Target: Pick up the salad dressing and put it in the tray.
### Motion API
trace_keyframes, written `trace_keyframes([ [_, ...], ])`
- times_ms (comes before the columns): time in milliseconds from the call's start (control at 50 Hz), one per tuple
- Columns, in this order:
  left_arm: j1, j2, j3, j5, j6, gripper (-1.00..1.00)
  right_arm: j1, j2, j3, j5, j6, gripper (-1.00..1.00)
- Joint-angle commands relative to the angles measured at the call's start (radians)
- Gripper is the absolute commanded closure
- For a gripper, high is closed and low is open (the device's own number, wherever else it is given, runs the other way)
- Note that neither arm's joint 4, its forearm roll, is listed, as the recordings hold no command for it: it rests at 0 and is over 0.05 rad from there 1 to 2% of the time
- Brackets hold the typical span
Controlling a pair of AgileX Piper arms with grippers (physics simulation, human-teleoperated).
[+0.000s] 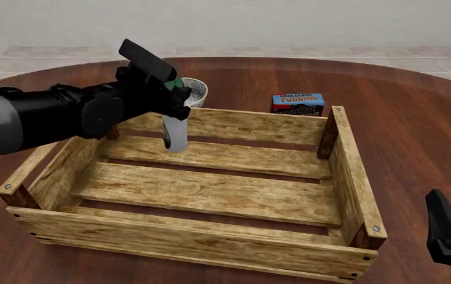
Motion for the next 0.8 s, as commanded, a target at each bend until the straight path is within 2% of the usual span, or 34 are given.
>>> trace_keyframes([
  [20, 0.0, 0.008, 0.009, -0.017, 0.002, 1.0, -0.001, 0.001, -0.001, 0.001, 0.002, -1.0],
  [180, -0.009, 0.016, 0.008, -0.013, -0.025, 1.0, -0.002, 0.002, 0.0, -0.001, 0.001, -1.0],
  [800, -0.006, 0.054, 0.044, -0.055, -0.051, 1.0, -0.005, 0.018, 0.001, -0.016, 0.004, -1.0],
])
